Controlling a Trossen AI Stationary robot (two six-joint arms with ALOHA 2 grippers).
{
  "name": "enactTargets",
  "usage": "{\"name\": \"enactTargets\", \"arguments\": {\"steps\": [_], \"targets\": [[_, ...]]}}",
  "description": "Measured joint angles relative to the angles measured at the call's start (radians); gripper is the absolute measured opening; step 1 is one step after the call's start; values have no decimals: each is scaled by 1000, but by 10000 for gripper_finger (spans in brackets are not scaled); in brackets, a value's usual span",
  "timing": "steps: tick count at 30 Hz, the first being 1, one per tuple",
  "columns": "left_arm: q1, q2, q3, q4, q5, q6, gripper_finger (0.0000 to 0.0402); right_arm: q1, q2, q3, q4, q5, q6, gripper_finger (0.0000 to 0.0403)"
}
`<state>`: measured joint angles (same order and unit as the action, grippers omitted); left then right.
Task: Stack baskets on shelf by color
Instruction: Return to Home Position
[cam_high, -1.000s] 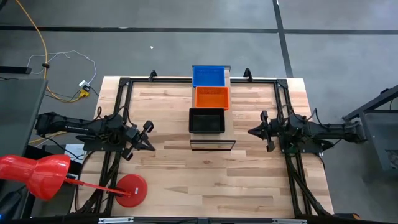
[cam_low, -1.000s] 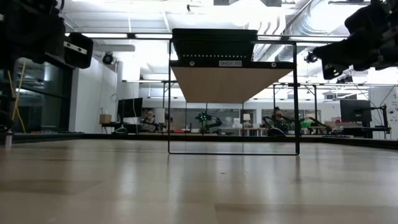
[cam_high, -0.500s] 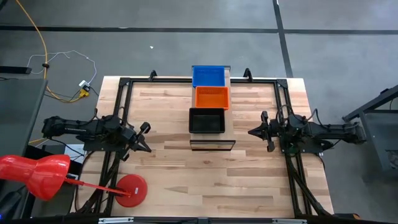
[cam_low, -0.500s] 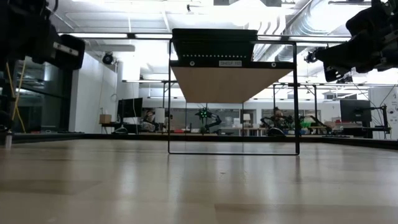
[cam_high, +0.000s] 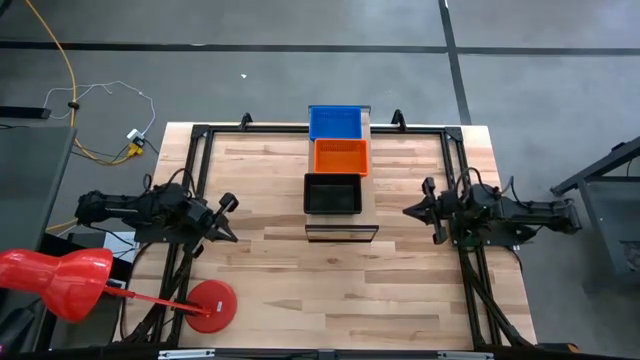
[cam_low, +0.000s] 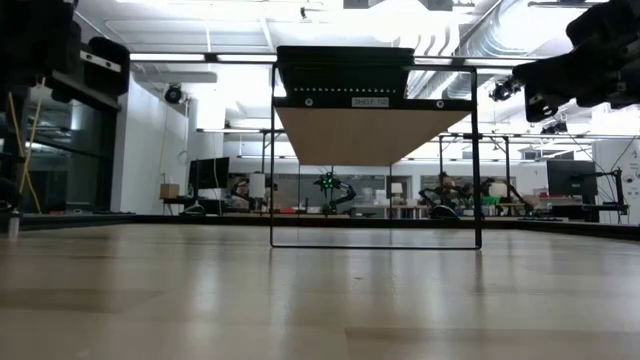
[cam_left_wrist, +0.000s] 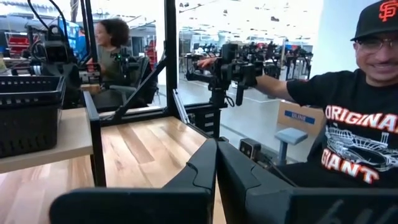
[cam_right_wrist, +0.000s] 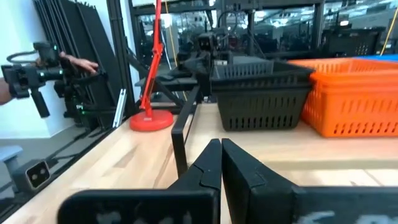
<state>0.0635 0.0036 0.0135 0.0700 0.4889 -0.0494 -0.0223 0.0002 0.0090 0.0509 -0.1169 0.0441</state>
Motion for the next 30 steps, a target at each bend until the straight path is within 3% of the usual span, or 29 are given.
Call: {"name": "enactTargets", "arguments": {"steps": [30], "targets": [[0, 0, 0, 2, -2, 0, 1, 1, 7, -1, -18, 1, 0, 0]]}}
